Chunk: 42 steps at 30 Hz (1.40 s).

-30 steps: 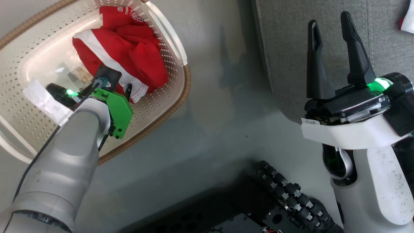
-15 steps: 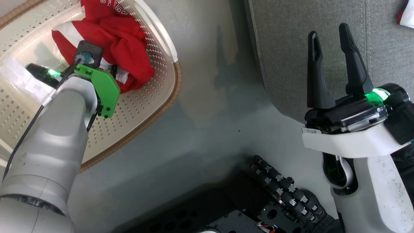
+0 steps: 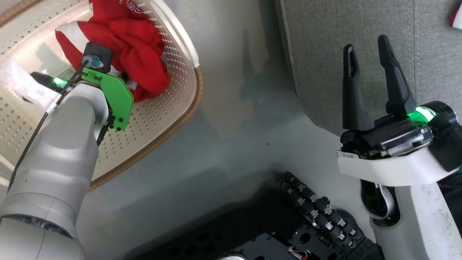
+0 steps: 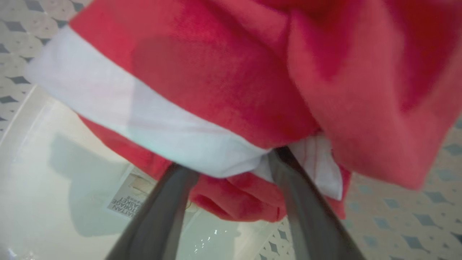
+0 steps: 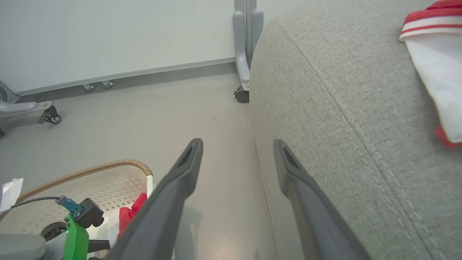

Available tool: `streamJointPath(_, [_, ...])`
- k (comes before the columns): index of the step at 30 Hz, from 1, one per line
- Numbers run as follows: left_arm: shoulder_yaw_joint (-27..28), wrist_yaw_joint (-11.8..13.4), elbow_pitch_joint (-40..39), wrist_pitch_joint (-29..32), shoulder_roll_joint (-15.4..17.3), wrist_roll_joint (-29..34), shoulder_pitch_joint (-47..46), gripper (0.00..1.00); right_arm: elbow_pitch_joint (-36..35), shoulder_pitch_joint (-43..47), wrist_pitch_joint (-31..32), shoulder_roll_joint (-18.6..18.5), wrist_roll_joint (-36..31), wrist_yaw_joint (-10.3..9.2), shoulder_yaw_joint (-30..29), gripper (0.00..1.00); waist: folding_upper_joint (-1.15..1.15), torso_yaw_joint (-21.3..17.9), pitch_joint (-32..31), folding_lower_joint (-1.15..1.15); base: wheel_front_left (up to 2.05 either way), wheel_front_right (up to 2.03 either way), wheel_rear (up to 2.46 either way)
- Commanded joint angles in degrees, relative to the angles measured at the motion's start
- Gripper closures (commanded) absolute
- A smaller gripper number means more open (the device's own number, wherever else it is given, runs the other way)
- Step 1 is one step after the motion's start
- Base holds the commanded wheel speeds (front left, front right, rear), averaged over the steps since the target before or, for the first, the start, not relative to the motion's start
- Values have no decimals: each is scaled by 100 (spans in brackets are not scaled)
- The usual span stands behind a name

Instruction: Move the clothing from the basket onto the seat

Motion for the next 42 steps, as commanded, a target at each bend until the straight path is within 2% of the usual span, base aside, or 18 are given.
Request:
streamJointPath(1, [0,-13,37,71,68,-51,5,100,-60,43,-17,4,-55,-2,-4,0,0,31,14,0,4,4,4])
streamJointPath(8, [-202,-20,24,-124,102,20,-135,100,-149,26,-18,4,-87,-2,-65,0,0,40,-1,0,0,0,0])
streamJointPath(18, [-472,-7,-135,-990,270,205,60,100,-32,-232,-17,4,-225,-2,-51,0,0,35,-237,0,0,0,0])
streamJointPath(24, [-580,12,-528,-1310,176,271,364,100,135,-195,-18,2,-511,-2,-189,0,0,325,-711,0,0,0,0])
streamJointPath(31, [-548,169,-1746,-1350,245,345,945,100,347,-13,-18,-1,-868,-2,-351,0,0,706,-1380,0,0,0,0])
streamJointPath(42, [-133,411,-3798,-1349,374,423,2136,100,420,326,299,-3,-1186,-2,-534,0,0,1196,-2456,0,0,0,0])
